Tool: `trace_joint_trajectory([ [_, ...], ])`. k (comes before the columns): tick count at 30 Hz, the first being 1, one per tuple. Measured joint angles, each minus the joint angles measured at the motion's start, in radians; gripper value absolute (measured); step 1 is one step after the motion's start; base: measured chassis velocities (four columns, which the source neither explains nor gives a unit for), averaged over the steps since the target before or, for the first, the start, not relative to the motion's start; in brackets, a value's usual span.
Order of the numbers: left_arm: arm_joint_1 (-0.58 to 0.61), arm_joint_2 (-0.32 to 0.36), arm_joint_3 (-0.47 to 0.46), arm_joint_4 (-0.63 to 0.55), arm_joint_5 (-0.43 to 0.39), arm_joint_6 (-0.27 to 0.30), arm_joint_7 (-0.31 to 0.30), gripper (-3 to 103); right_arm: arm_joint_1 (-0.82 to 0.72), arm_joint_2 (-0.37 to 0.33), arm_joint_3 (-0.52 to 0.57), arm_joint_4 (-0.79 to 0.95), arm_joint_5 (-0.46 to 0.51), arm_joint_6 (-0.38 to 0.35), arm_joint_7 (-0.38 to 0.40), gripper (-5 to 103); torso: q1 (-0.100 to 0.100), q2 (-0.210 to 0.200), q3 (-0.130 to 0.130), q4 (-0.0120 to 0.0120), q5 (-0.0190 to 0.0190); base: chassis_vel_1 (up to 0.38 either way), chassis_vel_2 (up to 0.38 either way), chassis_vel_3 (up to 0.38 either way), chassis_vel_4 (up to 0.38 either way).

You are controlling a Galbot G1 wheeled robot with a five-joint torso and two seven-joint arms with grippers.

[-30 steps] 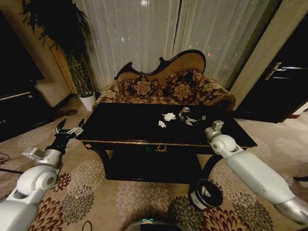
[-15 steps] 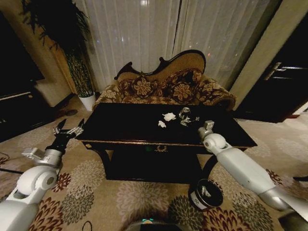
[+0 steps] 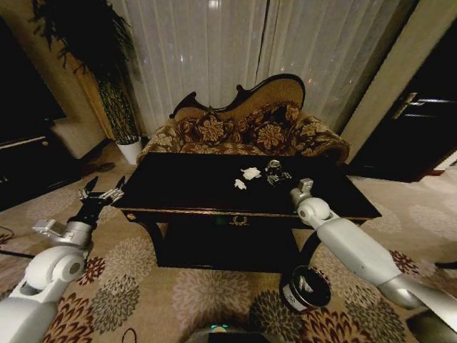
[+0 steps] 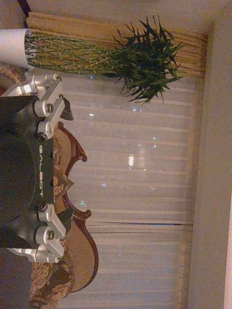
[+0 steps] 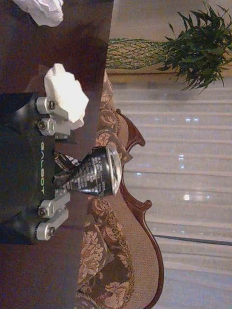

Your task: Move to the front of the table and place the trash on the table into the trash bin.

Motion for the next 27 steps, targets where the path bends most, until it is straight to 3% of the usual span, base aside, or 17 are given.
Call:
trace_joint_trajectory([
  [1, 0.0, 0.0, 0.0, 0.0, 0.0, 0.0, 0.0, 100, -0.006, 0.0, 0.002, 0.003, -0.005, 0.003, 0.001, 34, 0.0, 0.0, 0.0, 0.0, 0.0, 0.0, 0.0, 0.0, 0.0],
  [4, 0.0, 0.0, 0.0, 0.0, 0.0, 0.0, 0.0, 100, -0.013, 0.001, 0.009, 0.009, -0.007, 0.003, 0.006, 29, 0.0, 0.0, 0.0, 0.0, 0.0, 0.0, 0.0, 0.0, 0.0],
  [8, 0.0, 0.0, 0.0, 0.0, 0.0, 0.0, 0.0, 100, -0.042, -0.003, 0.047, 0.041, -0.014, 0.004, 0.027, 8, 0.0, 0.0, 0.0, 0.0, 0.0, 0.0, 0.0, 0.0, 0.0],
  [14, 0.0, 0.0, 0.0, 0.0, 0.0, 0.0, 0.0, 100, -0.083, -0.018, 0.091, 0.076, -0.021, 0.007, 0.042, 1, 0.0, 0.0, 0.0, 0.0, 0.0002, 0.0, 0.0, 0.0, 0.0],
  [20, 0.0, 0.0, 0.0, 0.0, 0.0, 0.0, 0.0, 100, -0.215, -0.066, 0.217, 0.199, -0.001, -0.009, 0.061, 0, 0.0, 0.0, 0.0, 0.0004, 0.0, 0.0, 0.0, 0.0, 0.0],
  [27, 0.0, 0.0, 0.0, 0.0, 0.0, 0.0, 0.0, 100, -0.617, -0.165, 0.588, 0.417, 0.001, 0.014, 0.061, 0, 0.0, 0.0, 0.0, -0.0003, 0.0001, 0.0, 0.0, 0.0, 0.0],
])
